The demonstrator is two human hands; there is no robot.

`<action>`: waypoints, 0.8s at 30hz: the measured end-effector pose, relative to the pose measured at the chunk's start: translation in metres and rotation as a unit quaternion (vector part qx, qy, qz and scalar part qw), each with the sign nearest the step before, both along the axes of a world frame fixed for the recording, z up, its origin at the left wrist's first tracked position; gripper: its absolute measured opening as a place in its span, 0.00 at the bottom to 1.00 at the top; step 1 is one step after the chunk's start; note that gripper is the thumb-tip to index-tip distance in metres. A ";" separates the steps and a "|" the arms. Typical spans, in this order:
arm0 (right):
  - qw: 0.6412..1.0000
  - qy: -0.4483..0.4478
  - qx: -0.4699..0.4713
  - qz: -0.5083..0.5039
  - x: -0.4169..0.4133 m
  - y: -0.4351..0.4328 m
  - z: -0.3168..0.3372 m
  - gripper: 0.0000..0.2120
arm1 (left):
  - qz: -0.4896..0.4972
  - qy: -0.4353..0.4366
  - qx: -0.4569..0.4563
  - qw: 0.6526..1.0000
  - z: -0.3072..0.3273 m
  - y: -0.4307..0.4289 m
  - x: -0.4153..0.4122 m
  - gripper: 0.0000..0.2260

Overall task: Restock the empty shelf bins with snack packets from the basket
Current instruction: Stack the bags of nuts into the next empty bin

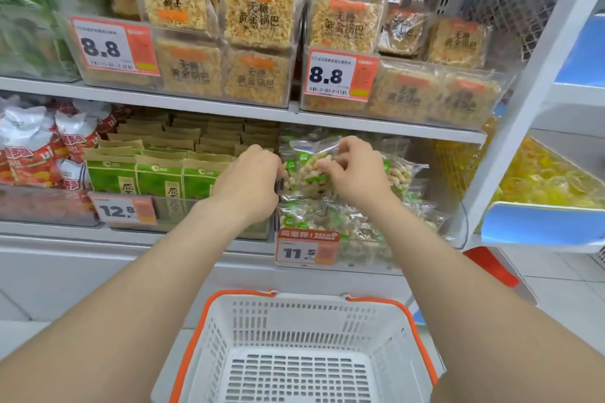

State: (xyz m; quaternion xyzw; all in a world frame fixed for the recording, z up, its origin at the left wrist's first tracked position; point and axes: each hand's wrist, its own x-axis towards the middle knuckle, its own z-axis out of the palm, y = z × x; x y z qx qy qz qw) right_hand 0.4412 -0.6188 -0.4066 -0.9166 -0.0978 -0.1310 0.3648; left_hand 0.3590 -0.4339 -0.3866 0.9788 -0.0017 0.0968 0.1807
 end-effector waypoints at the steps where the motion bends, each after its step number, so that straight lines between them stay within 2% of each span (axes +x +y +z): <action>1: 0.999 0.038 -0.020 0.029 0.004 0.002 -0.002 0.14 | -0.003 0.011 0.001 1.000 0.000 0.000 0.001 0.21; 2: 0.995 0.073 -0.031 0.055 0.006 0.006 -0.003 0.14 | -0.004 0.015 0.001 1.000 0.000 0.000 0.003 0.19; 4: 0.993 0.087 -0.048 0.065 0.007 0.014 -0.004 0.14 | 0.003 0.012 0.004 1.000 -0.001 -0.002 0.006 0.16; 9: 0.995 0.066 -0.073 -0.030 0.013 0.027 -0.008 0.21 | -0.003 -0.010 0.003 1.000 -0.006 -0.008 0.008 0.13; 11: 0.992 0.078 -0.077 -0.056 0.013 0.030 -0.013 0.20 | -0.013 -0.024 0.020 0.999 -0.007 -0.009 0.010 0.12; 15: 0.993 0.079 -0.060 -0.058 0.002 0.028 -0.013 0.20 | -0.068 -0.033 0.091 0.993 -0.013 -0.013 0.009 0.16; 18: 0.983 -0.035 -0.163 -0.078 -0.022 0.020 -0.007 0.22 | -0.103 -0.015 0.124 0.987 -0.017 -0.020 0.006 0.22; 20: 0.966 -0.107 -0.210 -0.109 -0.039 0.011 -0.001 0.17 | -0.108 -0.022 0.127 0.986 -0.020 -0.025 0.005 0.22; 22: 0.953 -0.118 -0.238 -0.143 -0.048 -0.001 0.002 0.09 | -0.114 -0.029 0.123 0.985 -0.023 -0.033 0.005 0.21; 24: 0.935 -0.056 -0.290 -0.195 -0.054 -0.016 -0.001 0.18 | -0.111 -0.031 0.124 0.986 -0.027 -0.044 0.006 0.22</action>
